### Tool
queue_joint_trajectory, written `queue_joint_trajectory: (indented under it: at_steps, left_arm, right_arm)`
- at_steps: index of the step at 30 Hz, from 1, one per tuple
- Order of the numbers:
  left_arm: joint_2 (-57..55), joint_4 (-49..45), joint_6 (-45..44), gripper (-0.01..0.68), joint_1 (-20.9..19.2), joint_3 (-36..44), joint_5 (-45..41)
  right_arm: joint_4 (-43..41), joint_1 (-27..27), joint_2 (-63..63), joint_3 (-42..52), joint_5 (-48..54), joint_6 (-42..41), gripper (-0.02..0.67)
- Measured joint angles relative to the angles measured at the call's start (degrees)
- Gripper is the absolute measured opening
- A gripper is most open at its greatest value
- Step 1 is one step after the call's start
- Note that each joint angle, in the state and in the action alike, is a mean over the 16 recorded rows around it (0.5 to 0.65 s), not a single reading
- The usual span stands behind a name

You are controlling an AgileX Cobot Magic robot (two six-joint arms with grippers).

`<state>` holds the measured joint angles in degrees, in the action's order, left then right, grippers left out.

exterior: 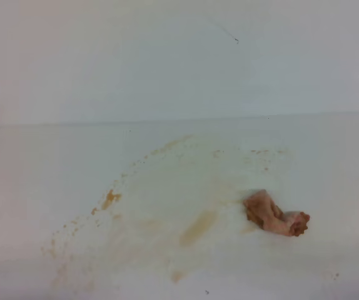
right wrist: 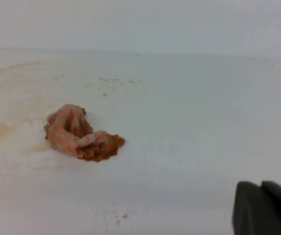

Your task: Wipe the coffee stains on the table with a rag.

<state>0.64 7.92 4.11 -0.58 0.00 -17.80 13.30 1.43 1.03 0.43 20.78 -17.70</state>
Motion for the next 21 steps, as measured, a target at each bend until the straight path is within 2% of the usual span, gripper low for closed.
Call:
queue_joint_trajectory:
  at_steps: [21]
  left_arm:
    - [-0.4,0.0,0.0,-0.003,0.0,0.3,0.0]
  right_arm:
    - [0.0,0.0,0.0,0.0,0.0,0.0,0.000]
